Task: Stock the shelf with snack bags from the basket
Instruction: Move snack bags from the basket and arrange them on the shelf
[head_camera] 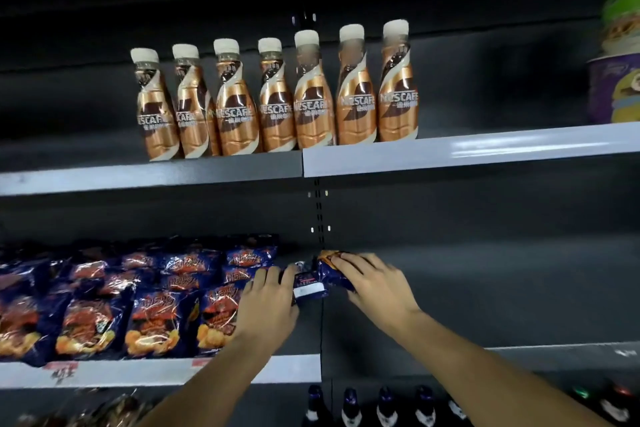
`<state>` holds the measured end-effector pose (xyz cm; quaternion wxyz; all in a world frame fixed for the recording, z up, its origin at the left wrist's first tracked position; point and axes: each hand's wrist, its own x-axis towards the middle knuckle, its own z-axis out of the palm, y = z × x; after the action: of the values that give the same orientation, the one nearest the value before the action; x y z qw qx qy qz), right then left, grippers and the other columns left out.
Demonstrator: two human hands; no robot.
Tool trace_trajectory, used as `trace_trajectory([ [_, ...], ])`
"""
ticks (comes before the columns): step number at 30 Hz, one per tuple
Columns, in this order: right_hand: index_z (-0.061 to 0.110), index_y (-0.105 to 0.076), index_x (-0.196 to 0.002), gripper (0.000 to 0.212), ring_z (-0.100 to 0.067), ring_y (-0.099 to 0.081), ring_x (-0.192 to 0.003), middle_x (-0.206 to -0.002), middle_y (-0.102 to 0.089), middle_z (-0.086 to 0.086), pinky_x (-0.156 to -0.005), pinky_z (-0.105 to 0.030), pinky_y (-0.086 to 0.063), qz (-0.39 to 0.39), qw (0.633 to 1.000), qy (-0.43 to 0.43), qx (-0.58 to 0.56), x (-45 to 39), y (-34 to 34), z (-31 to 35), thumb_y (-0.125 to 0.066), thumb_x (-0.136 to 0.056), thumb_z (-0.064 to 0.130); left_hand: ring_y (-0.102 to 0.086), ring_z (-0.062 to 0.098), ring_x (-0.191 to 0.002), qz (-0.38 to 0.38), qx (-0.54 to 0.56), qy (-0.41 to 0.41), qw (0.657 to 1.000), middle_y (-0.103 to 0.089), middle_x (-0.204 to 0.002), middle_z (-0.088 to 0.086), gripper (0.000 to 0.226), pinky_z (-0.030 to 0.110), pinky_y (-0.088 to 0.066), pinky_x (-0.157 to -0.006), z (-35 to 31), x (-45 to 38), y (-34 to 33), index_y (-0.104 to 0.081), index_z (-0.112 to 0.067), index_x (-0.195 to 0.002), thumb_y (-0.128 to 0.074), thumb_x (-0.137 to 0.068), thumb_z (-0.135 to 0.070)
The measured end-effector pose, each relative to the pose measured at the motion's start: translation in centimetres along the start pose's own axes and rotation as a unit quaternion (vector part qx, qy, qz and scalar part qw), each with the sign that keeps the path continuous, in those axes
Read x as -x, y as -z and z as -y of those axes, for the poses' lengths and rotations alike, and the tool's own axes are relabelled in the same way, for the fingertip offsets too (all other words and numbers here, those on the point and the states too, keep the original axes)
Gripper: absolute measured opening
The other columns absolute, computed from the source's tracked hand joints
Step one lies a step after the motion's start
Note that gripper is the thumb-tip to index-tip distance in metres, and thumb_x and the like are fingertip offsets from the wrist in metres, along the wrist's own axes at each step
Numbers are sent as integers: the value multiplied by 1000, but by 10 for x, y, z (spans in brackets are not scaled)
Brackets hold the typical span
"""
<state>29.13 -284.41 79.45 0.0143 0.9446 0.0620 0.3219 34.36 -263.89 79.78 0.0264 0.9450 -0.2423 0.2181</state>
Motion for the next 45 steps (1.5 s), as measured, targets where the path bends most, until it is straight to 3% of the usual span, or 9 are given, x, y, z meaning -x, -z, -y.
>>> trace_trajectory([
  [14, 29, -65, -119, 79, -15, -68, -88, -109, -70, 12, -58, -28, -55, 23, 994, -58, 88, 28, 0, -18, -93, -45, 23, -40, 26, -125, 19, 20, -96, 995, -45, -135, 5, 65, 35, -44, -99, -11, -13, -22, -31, -21, -145, -61, -88, -29],
  [18, 32, -49, -138, 72, -21, -55, -122, -139, -53, 6, -91, -39, -51, 141, 986, -31, 88, 34, -9, -36, -81, -74, 29, -39, 27, -127, 49, 3, -92, 995, -43, -136, 6, 66, 35, -44, -97, -16, -15, -30, -29, -22, -146, -62, -88, -24],
  [22, 38, -25, -151, 81, -18, -25, -142, -157, -23, 9, -112, -42, -25, 304, 951, -47, 23, 43, -9, -47, -51, -83, 74, -39, 28, -128, 68, -12, -80, 994, -44, -137, 7, 67, 35, -43, -99, -16, -18, -38, -29, -21, -146, -62, -88, -22],
  [26, 43, -46, -139, 62, -19, -33, -135, -150, -36, 10, -108, -42, -29, 282, 947, -134, -77, 39, -10, -42, -24, -90, 75, -40, 28, -128, 74, -14, -74, 994, -44, -138, 8, 68, 36, -43, -100, -16, -20, -43, -29, -20, -147, -63, -88, -23],
  [29, 28, -47, -138, 56, -28, -40, -128, -139, -47, -3, -101, -42, -42, 211, 940, -262, -54, 28, -16, -39, -33, -97, 64, -39, 28, -128, 79, -11, -71, 994, -43, -138, 8, 69, 36, -43, -101, -15, -21, -45, -27, -20, -147, -63, -89, -25],
  [32, 14, -45, -130, 76, -36, -46, -122, -128, -52, -13, -91, -43, -50, 232, 866, -442, -37, 18, -23, -38, -41, -86, 75, -38, 27, -128, 78, -9, -69, 995, -42, -139, 7, 68, 36, -42, -102, -15, -23, -46, -26, -21, -147, -61, -89, -24],
  [34, 12, -45, -126, 82, -34, -54, -113, -119, -57, -10, -87, -42, -53, 246, 843, -476, -46, 15, -30, -38, -47, -80, 79, -39, 26, -128, 74, -8, -67, 995, -42, -139, 7, 68, 35, -42, -102, -13, -24, -46, -26, -21, -147, -62, -89, -24],
  [40, 13, -42, -124, 63, -27, -60, -110, -120, -60, -5, -85, -38, -52, 260, 864, -428, -59, 5, -40, -33, -69, -84, 53, -37, 26, -129, 75, -7, -68, 995, -41, -140, 7, 69, 36, -40, -103, -11, -26, -49, -25, -21, -147, -63, -89, -26],
  [45, 22, -26, -148, 72, -25, -42, -129, -141, -48, 2, -105, -42, -33, 163, 954, -250, 25, -19, -29, -37, -66, -88, 25, -37, 27, -129, 73, -6, -57, 996, -40, -141, 7, 70, 36, -41, -103, -5, -28, -46, -22, -22, -148, -61, -90, -24],
])
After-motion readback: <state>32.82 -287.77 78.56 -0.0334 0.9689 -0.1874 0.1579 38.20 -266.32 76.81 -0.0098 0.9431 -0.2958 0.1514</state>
